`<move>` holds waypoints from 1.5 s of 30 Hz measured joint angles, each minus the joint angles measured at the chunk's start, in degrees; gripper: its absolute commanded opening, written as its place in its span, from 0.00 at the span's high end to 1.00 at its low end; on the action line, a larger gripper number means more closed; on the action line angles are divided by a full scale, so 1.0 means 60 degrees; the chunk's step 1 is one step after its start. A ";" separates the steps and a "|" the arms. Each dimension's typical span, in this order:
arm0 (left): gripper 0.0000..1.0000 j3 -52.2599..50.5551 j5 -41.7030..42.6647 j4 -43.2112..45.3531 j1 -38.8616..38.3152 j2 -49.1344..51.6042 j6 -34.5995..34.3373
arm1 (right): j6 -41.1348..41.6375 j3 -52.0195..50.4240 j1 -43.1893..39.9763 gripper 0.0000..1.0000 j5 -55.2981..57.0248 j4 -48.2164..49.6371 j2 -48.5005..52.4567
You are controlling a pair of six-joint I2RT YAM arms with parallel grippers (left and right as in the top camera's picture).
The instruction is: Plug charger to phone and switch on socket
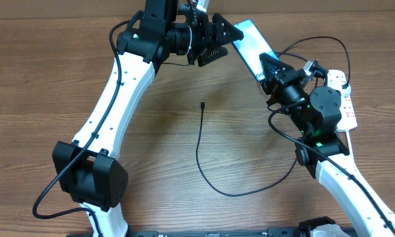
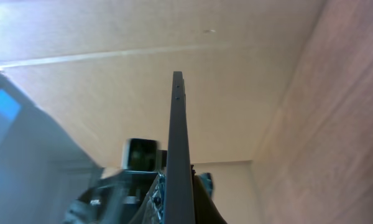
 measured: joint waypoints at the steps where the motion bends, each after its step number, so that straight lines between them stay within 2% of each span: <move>1: 0.36 0.0000 -0.0004 0.0018 0.0000 0.0000 -0.0248 | 0.0080 0.0011 0.0025 0.96 0.0051 0.0029 0.0000; 6: 0.37 0.0000 -0.0120 0.0029 -0.0022 0.0000 -0.1246 | 0.0707 0.0015 0.0481 0.96 0.0488 -0.0157 0.0055; 13: 0.43 0.0000 -0.0550 0.0025 -0.0127 0.0000 -0.1741 | 0.1337 0.0015 0.1326 0.96 0.1253 0.0018 0.0390; 16: 0.55 0.0000 -0.0674 0.0011 -0.0127 0.0000 -0.1814 | 0.1439 0.0015 0.1395 0.96 0.1424 0.0076 0.0390; 25: 0.58 0.0000 -0.1024 -0.0004 -0.0226 0.0000 -0.1847 | 0.1727 0.0040 0.1399 0.96 0.1552 0.0076 0.0390; 36: 0.75 0.0000 -0.1286 -0.0047 -0.0317 0.0000 -0.1843 | 0.2204 0.0044 0.1468 0.96 0.1650 0.0146 0.0390; 45: 0.74 0.0000 -0.1315 -0.0080 -0.0317 0.0000 -0.1767 | 0.2288 0.0047 0.1468 0.96 0.1588 0.0164 0.0390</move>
